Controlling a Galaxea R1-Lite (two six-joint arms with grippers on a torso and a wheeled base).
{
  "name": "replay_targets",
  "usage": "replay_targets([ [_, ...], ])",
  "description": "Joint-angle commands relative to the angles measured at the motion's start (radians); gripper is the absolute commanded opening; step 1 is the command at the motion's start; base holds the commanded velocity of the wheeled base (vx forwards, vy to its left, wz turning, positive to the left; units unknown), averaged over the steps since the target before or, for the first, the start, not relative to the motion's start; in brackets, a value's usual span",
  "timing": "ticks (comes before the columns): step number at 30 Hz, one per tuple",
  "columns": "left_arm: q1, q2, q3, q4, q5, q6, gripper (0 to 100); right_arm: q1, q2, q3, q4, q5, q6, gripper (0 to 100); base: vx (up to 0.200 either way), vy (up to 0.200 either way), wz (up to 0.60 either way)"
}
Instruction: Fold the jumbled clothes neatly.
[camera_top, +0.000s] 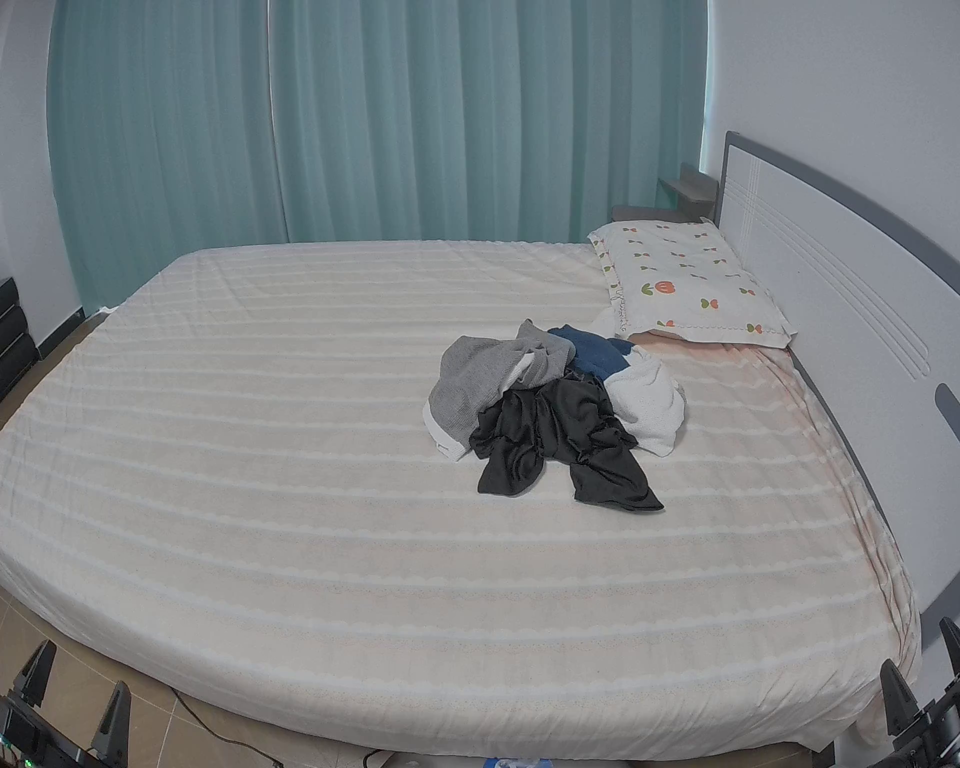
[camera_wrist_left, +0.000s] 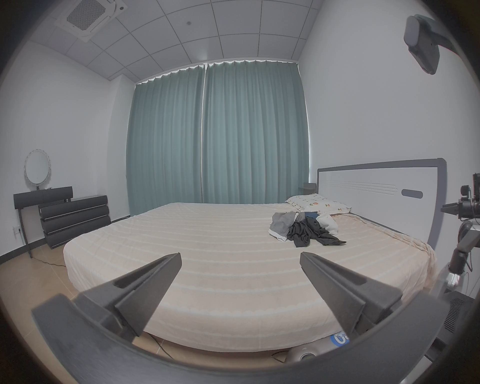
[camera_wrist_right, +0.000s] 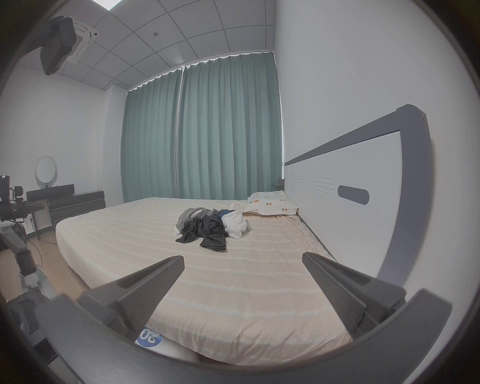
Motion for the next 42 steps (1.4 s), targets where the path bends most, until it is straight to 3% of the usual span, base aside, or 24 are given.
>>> replay_targets([
  [1,0.0,-0.002,0.015,0.0,0.0,0.0,100,-0.013,0.035,0.007,-0.002,0.001,0.002,100,0.0,0.0,0.0],
  [9,0.0,-0.002,0.015,0.0,0.0,0.0,100,-0.023,0.044,0.005,-0.002,0.004,-0.019,100,0.0,0.0,0.0],
  [12,0.0,-0.002,0.015,0.0,0.0,0.0,100,-0.01,0.093,-0.171,-0.025,0.085,0.015,100,0.0,0.0,0.0],
  [14,0.0,-0.002,0.015,0.0,0.0,0.0,100,-0.013,0.222,-0.283,0.003,0.135,0.056,100,0.0,0.0,0.0],
  [19,0.0,-0.002,0.015,0.0,0.0,0.0,100,-0.003,0.537,-0.323,-0.02,0.153,0.038,100,0.0,0.0,0.0],
  [24,0.0,-0.002,0.015,0.0,0.0,0.0,100,0.027,0.856,-0.355,-0.214,0.153,0.105,100,0.0,0.0,0.0],
  [25,0.0,-0.002,0.015,0.0,0.0,0.0,100,0.069,1.001,-0.367,-0.309,0.142,0.111,100,0.0,0.0,0.0],
  [29,0.0,-0.002,0.015,0.0,0.0,0.0,100,0.134,1.285,-0.444,-0.406,0.081,0.13,100,0.0,0.0,0.0],
  [36,0.0,-0.002,0.015,0.0,0.0,0.0,100,0.197,1.65,-0.699,-0.429,0.056,0.326,100,0.0,0.0,0.0],
  [42,0.0,-0.002,0.015,0.0,0.0,0.0,100,0.235,1.911,-0.895,-0.432,-0.013,0.406,100,0.0,0.0,0.0],
])
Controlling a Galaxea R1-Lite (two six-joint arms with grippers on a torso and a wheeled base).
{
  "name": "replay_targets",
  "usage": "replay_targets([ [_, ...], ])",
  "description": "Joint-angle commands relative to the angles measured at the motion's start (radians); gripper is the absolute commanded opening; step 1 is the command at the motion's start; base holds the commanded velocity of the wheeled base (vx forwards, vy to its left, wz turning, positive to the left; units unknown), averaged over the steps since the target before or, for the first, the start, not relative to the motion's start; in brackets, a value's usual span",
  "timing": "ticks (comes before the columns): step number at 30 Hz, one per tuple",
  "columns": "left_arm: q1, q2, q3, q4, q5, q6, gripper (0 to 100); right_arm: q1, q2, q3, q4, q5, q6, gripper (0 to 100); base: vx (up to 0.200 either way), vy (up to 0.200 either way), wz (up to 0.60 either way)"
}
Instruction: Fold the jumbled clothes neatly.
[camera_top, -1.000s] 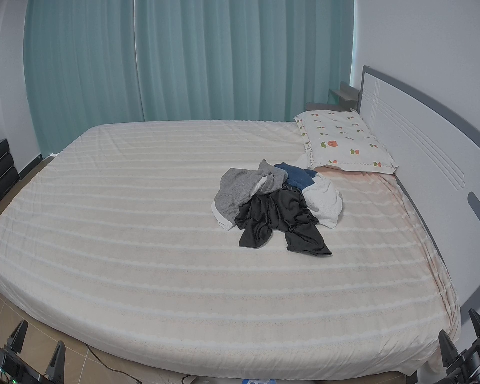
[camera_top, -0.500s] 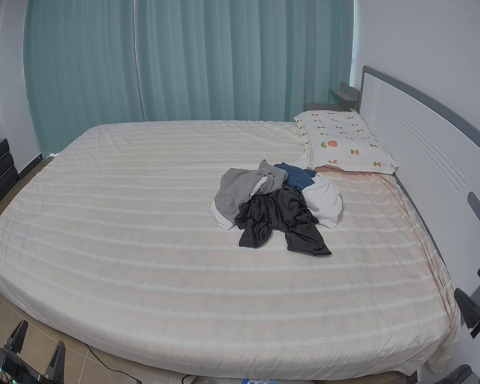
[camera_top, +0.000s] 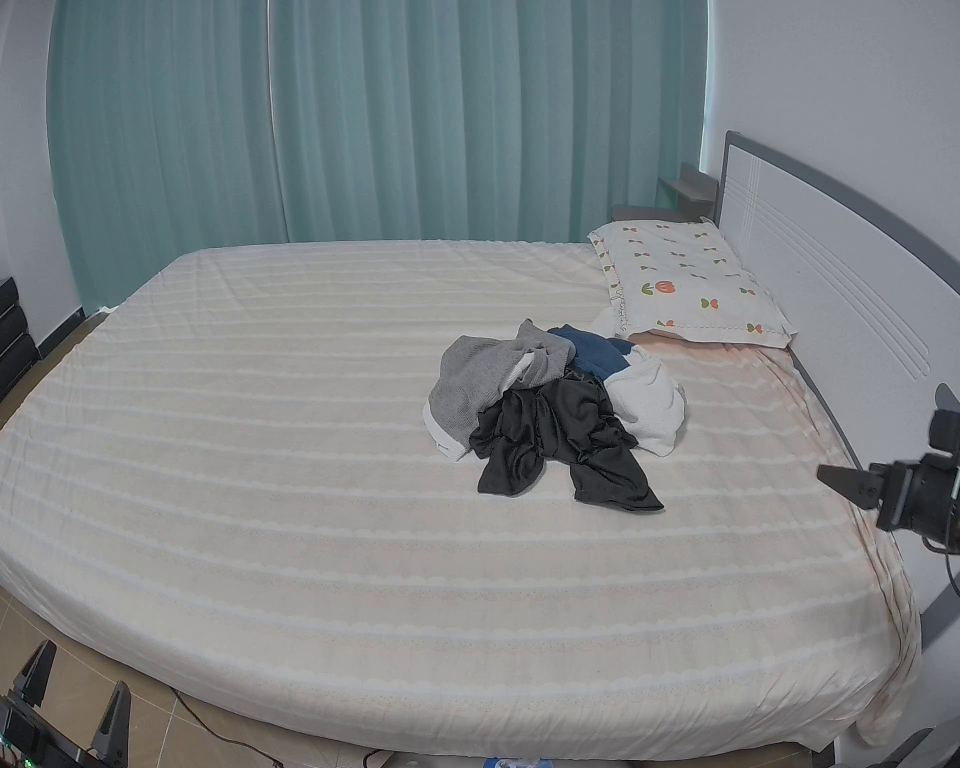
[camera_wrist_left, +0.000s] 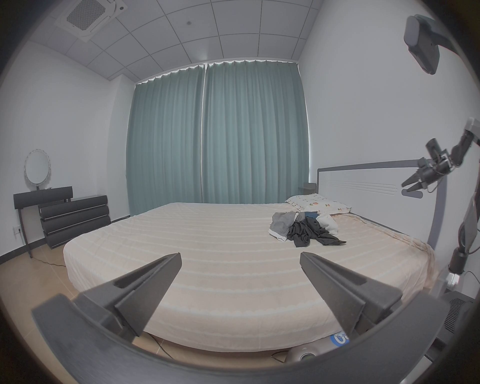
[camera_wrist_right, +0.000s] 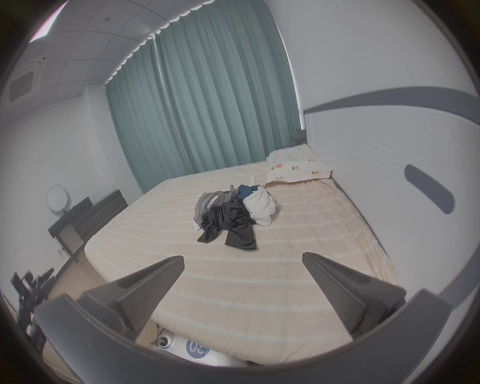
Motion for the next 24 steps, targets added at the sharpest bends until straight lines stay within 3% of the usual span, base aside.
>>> replay_targets([
  [1,0.0,-0.002,0.015,0.0,0.0,0.0,100,0.134,0.818,-0.445,-0.122,-0.095,0.223,100,0.0,0.0,0.0],
  [7,0.0,-0.002,0.015,0.0,0.0,0.0,100,0.137,1.017,-0.637,-0.106,-0.135,0.261,100,0.0,0.0,0.0],
  [16,0.0,-0.002,0.015,0.0,0.0,0.0,100,0.15,1.209,-0.85,-0.06,-0.143,0.293,100,0.0,0.0,0.0],
  [24,0.0,-0.002,0.015,0.0,0.0,0.0,100,0.153,1.3,-0.92,-0.042,-0.144,0.302,100,0.0,0.0,0.0],
])
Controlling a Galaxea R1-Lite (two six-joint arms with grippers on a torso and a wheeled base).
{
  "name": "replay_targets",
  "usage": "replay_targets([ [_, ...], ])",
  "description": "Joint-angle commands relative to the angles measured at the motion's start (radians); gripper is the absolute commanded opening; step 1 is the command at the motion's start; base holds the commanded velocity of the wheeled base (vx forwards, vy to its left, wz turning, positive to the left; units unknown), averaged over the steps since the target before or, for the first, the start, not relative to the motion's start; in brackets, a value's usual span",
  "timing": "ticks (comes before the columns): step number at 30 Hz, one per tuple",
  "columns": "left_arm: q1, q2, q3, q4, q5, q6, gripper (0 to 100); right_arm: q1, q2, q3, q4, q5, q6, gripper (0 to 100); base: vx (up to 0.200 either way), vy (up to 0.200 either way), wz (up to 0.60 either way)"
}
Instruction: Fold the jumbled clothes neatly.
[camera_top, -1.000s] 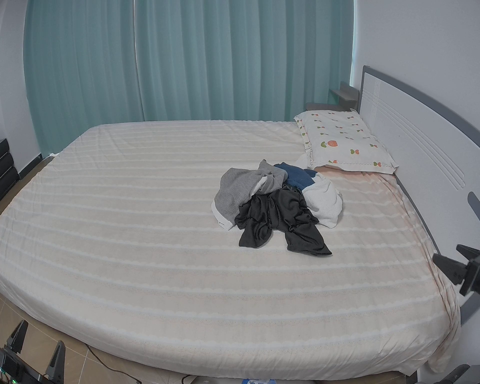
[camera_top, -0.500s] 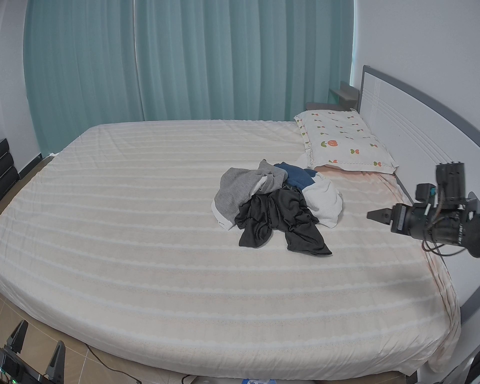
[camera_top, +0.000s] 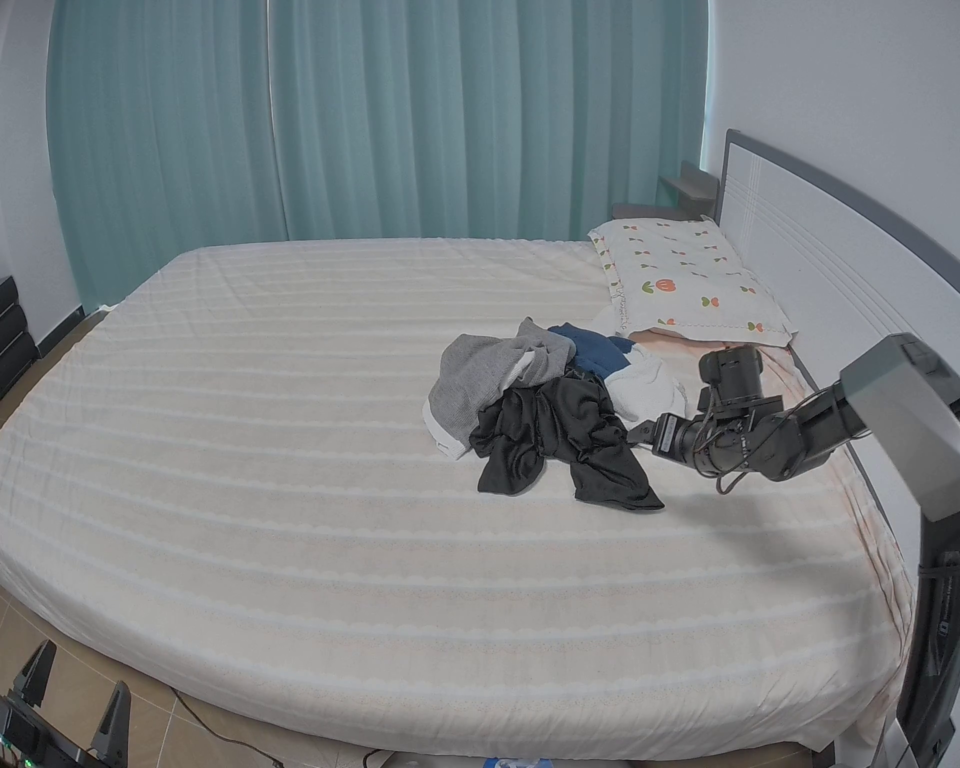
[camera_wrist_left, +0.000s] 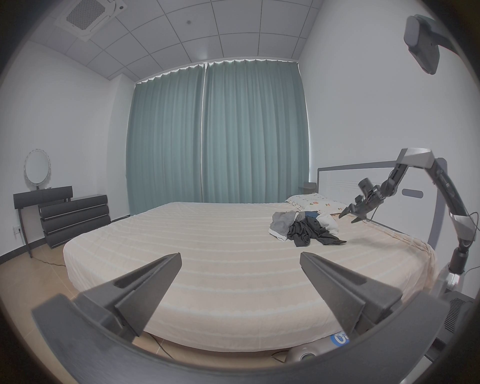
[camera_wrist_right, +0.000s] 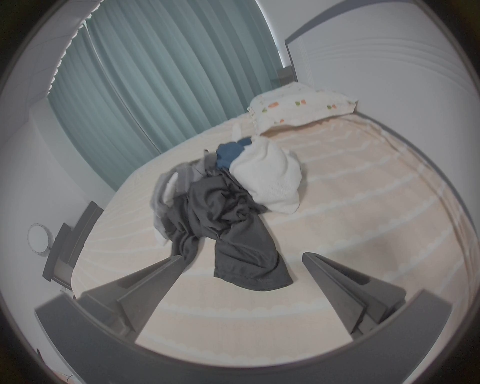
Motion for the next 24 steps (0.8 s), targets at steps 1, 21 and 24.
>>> replay_targets([
  [1,0.0,-0.003,0.015,0.0,0.0,0.0,100,0.015,0.177,-0.089,0.009,-0.009,0.019,100,0.0,0.0,0.0],
  [21,0.0,-0.003,0.015,0.0,0.0,0.0,100,0.061,0.328,-0.223,-0.008,-0.07,0.061,100,0.0,0.0,0.0],
  [24,0.0,-0.003,0.015,0.0,0.0,0.0,100,0.063,0.354,-0.249,-0.008,-0.072,0.063,100,0.0,0.0,0.0],
])
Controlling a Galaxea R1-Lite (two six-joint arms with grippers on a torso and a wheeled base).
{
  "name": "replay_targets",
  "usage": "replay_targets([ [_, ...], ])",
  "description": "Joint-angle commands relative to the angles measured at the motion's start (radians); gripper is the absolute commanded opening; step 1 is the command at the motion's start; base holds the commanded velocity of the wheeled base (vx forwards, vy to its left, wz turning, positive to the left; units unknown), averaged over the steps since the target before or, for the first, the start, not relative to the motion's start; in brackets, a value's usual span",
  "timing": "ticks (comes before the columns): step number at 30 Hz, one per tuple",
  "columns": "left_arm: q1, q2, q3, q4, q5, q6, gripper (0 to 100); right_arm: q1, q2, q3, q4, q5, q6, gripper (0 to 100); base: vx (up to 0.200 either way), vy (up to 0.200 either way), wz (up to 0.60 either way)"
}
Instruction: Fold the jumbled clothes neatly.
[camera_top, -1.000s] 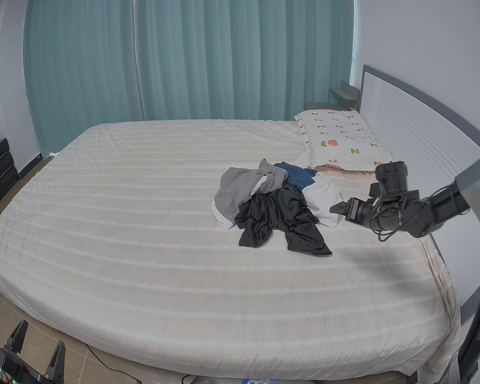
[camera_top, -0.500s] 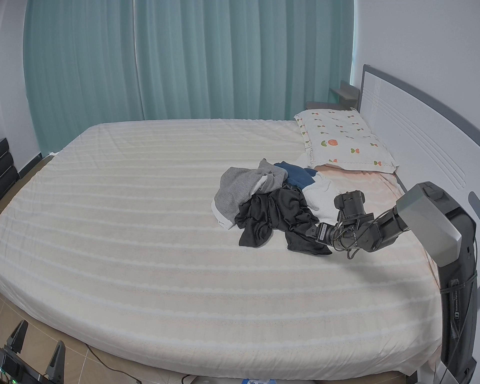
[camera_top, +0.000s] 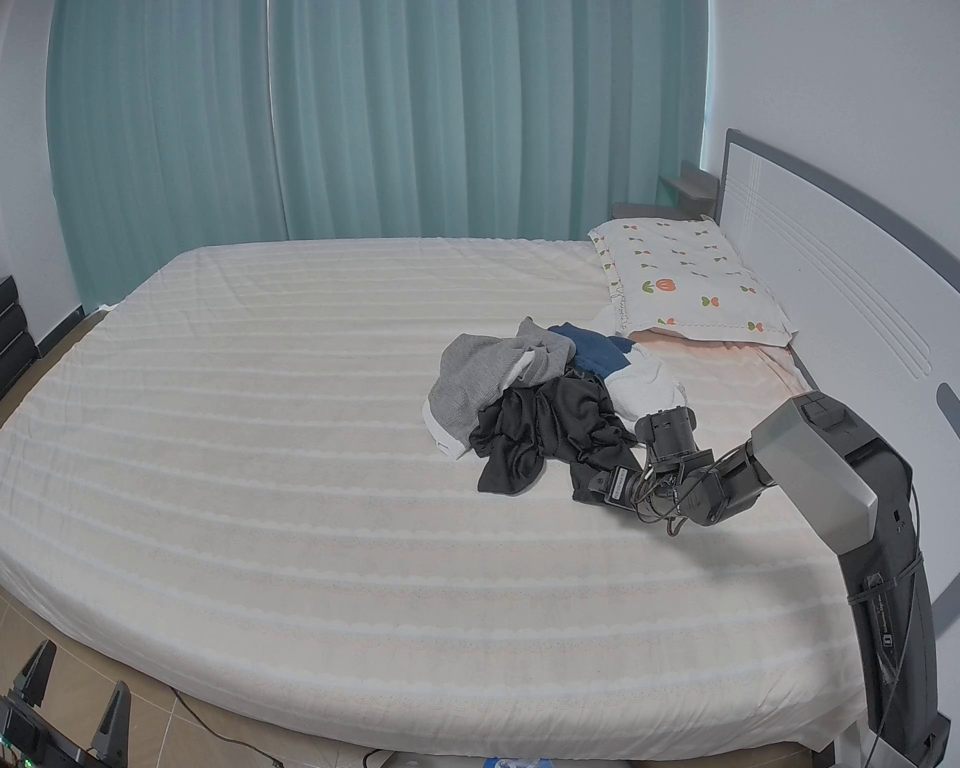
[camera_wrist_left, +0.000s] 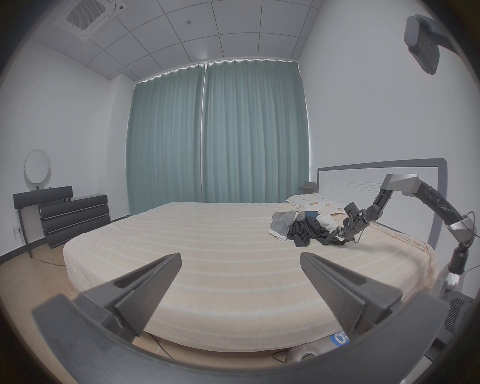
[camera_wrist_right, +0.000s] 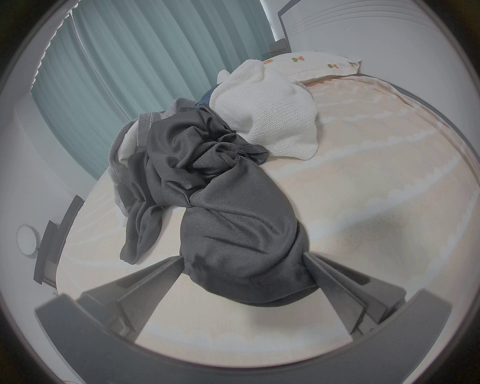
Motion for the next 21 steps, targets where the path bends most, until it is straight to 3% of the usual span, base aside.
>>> replay_targets([
  [1,0.0,-0.003,0.015,0.0,0.0,0.0,100,0.005,0.027,-0.026,0.0,-0.001,0.0,0,0.0,0.0,0.0],
  [9,0.0,-0.003,0.015,0.0,0.0,0.0,100,0.006,0.013,0.014,-0.068,-0.001,-0.004,0,0.0,0.0,0.0],
  [15,0.0,-0.003,0.015,0.0,0.0,0.0,100,0.006,-0.079,0.144,-0.155,0.013,0.0,0,0.0,0.0,0.0],
  [21,0.0,-0.003,0.015,0.0,0.0,0.0,100,-0.009,-0.324,0.503,-0.307,0.14,0.002,0,0.0,0.0,0.0],
])
